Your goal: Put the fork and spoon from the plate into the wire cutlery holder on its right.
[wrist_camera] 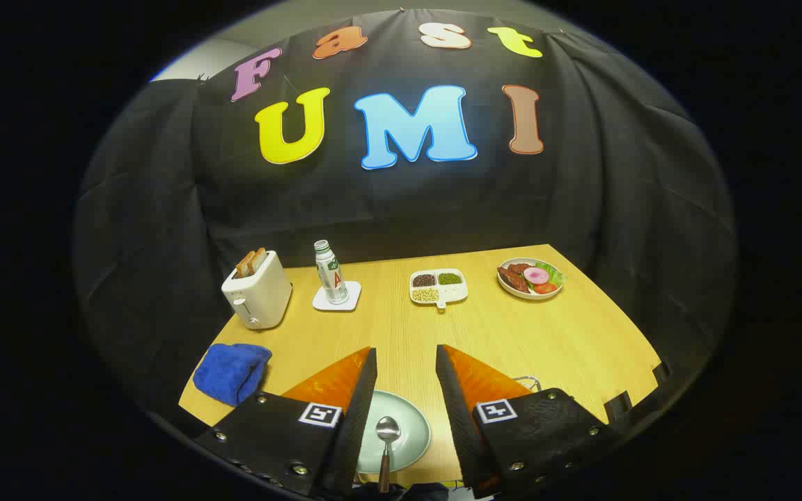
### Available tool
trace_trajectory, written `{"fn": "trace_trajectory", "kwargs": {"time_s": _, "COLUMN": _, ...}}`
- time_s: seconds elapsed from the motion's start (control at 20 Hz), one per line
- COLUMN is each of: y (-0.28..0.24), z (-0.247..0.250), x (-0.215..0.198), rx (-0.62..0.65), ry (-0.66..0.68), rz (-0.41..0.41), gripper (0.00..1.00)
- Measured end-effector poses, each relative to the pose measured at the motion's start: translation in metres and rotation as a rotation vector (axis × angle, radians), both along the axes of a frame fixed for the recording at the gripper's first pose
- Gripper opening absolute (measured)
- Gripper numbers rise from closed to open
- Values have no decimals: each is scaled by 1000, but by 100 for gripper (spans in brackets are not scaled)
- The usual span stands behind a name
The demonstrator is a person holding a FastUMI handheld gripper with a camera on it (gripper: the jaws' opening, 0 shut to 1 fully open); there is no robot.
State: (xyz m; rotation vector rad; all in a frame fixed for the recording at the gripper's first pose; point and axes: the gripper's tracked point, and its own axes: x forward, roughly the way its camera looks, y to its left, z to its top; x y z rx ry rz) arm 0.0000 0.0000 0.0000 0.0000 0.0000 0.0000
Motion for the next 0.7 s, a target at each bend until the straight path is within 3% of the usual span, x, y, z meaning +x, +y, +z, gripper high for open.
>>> {"fn": "trace_trajectory", "kwargs": {"time_s": 0.7, "y": 6, "z": -18, "x": 10, "rx": 36, "ry": 72, "rz": 31, "gripper": 56}}
